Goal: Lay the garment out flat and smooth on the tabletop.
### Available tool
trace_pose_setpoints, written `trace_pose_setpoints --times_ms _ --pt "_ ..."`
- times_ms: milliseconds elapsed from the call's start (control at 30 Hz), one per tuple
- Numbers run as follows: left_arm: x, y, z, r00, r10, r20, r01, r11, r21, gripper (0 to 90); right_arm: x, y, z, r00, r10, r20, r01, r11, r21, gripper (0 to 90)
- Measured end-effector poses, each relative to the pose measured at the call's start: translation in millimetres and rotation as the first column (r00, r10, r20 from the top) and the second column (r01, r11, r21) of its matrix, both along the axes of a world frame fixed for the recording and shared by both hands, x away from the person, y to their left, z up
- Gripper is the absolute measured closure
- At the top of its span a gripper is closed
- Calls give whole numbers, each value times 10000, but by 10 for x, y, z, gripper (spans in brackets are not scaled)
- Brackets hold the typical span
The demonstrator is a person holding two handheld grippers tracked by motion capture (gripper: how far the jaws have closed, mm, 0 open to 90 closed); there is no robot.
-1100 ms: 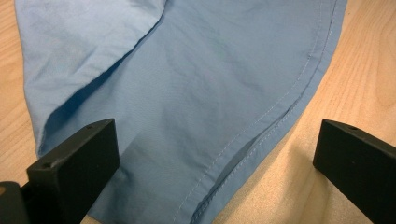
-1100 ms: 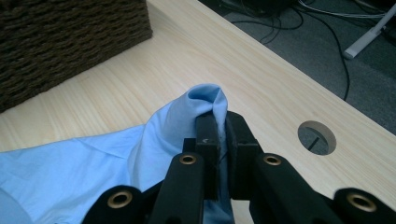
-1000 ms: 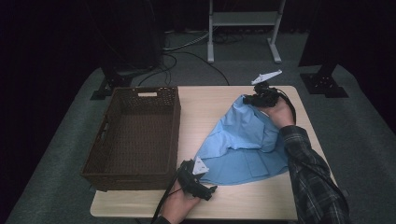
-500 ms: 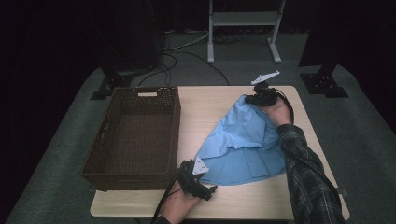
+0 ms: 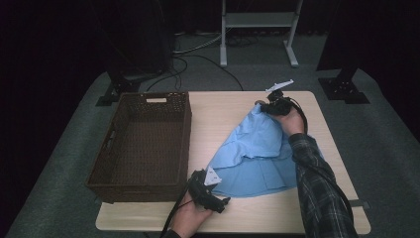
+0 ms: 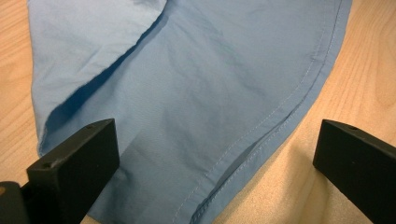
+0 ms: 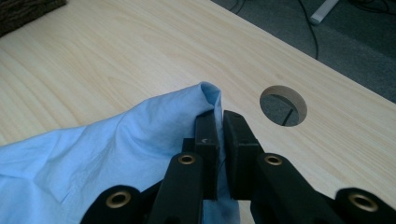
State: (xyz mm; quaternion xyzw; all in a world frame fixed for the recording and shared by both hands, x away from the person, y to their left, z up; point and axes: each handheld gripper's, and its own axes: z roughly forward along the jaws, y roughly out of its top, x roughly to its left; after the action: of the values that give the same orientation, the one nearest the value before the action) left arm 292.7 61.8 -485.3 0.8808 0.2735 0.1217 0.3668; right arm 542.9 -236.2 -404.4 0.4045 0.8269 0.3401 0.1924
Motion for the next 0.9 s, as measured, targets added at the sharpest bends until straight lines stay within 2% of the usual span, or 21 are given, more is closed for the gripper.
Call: trace_pose_setpoints --times_ms 67,200,267,400,433,667,767,833,900 --pt "0 0 0 10000 0 -4 0 10000 6 0 10 2 -34 9999 -91 67 91 10000 13 829" --pt "1 1 1 10000 -8 13 8 10000 21 0 16 -9 -110 9991 -285 298 284 9996 33 686" --pt "2 1 1 10000 -10 20 10 10000 25 0 4 -31 -140 9978 -376 553 376 9993 5 608" --pt "1 1 1 10000 -9 11 9 10000 23 0 -40 -128 -172 9954 -606 739 571 9972 476 464" --pt "1 1 1 10000 -6 13 6 10000 19 0 -64 -172 -180 9951 -667 735 616 9957 694 395" --pt "1 0 0 10000 1 10 -1 10000 2 0 -208 -299 -164 9920 -909 880 811 9907 1089 157" --pt "1 0 0 10000 0 8 0 10000 8 0 -288 -331 -152 9922 -848 909 758 9923 982 84" --pt "1 0 0 10000 -1 7 1 10000 8 0 -354 -359 -144 9931 -691 945 607 9942 886 82" --pt "0 0 0 10000 1 1 -1 10000 4 0 -420 -381 -149 9943 -594 891 527 9957 756 11"
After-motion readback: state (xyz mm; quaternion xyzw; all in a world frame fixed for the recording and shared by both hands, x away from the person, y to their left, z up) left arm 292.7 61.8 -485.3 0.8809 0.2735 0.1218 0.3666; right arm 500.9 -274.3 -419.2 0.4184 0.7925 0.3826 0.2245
